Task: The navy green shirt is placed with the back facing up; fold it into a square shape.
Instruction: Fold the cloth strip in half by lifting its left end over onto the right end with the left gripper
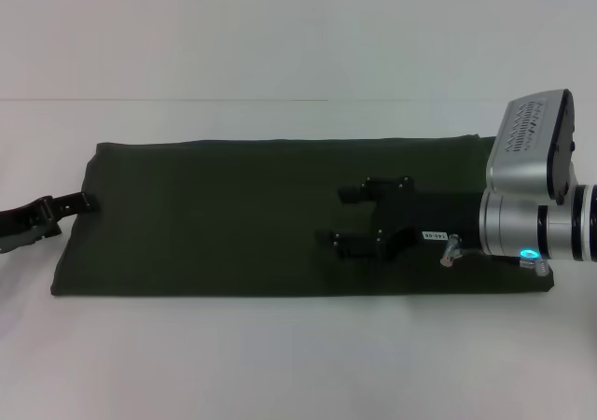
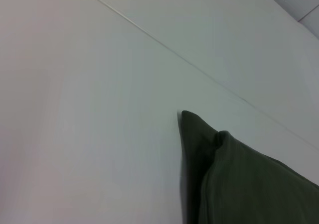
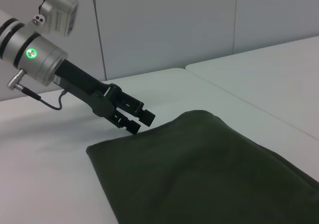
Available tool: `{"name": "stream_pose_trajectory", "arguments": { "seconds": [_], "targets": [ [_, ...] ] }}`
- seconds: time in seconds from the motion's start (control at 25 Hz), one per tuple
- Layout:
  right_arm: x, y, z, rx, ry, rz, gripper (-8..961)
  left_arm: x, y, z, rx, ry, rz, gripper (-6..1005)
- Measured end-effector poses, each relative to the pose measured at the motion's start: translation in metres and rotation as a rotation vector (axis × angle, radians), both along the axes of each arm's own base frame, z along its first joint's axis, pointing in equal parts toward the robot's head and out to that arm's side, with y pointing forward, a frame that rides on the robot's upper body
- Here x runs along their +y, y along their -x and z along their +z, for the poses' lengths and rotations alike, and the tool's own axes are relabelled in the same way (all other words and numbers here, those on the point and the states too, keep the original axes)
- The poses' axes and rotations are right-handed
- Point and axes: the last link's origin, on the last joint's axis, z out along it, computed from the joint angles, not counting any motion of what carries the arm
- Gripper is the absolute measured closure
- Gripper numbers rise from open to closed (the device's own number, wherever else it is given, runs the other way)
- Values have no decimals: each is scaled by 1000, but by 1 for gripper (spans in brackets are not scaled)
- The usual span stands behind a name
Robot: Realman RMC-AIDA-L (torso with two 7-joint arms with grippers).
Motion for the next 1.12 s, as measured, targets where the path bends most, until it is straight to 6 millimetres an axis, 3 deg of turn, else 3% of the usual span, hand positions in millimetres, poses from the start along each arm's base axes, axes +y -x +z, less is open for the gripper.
{"name": "stream_pose_trajectory", "arguments": {
  "seconds": [1.12],
  "targets": [
    [0,0,0,-1,2,-4,164,0,-4,-10,-4,9,-11,130]
  ]
}}
